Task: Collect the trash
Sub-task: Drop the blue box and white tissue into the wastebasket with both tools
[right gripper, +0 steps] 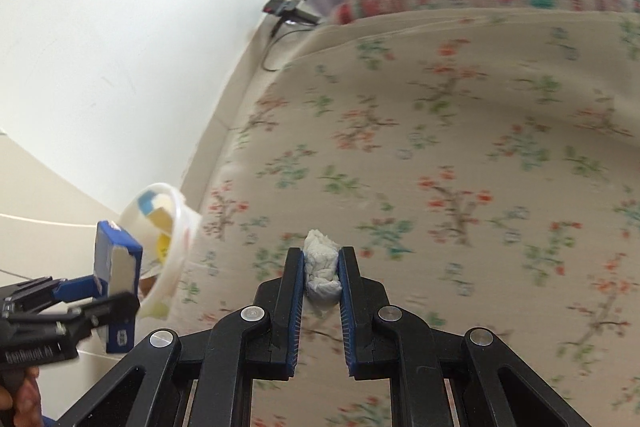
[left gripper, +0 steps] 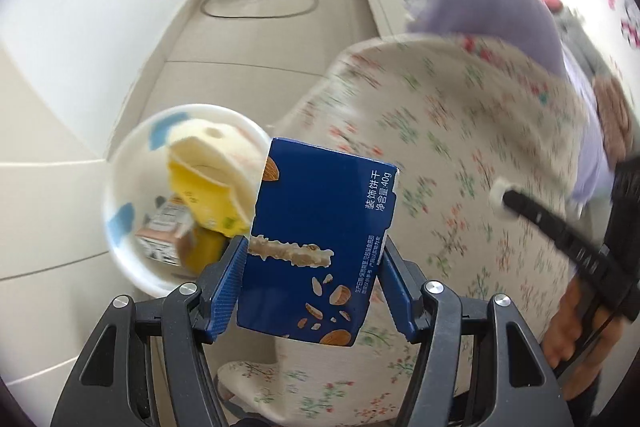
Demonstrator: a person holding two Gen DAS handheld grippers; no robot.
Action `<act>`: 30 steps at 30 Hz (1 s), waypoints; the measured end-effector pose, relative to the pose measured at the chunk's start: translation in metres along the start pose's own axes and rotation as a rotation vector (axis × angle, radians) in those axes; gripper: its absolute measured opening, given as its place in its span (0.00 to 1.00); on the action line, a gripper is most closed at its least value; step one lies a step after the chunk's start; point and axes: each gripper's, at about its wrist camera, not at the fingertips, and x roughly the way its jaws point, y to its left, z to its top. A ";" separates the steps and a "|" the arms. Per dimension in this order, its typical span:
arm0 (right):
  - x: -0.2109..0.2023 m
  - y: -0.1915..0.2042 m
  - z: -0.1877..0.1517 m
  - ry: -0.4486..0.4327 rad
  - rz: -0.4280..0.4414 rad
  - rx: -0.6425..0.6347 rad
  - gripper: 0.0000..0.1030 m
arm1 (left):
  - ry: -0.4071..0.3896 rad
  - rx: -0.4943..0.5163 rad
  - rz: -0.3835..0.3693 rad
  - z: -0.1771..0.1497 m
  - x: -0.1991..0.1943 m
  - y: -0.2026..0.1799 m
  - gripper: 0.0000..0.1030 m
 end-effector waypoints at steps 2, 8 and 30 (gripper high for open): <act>0.010 0.011 0.000 0.009 0.013 -0.004 0.15 | -0.007 -0.063 0.009 0.006 -0.002 0.024 0.64; 0.045 0.046 0.003 0.049 0.085 -0.004 0.15 | 0.005 -0.266 0.035 0.019 0.009 0.093 0.64; 0.116 0.122 0.009 0.145 0.182 -0.089 0.15 | -0.008 -0.452 0.093 0.021 0.001 0.125 0.76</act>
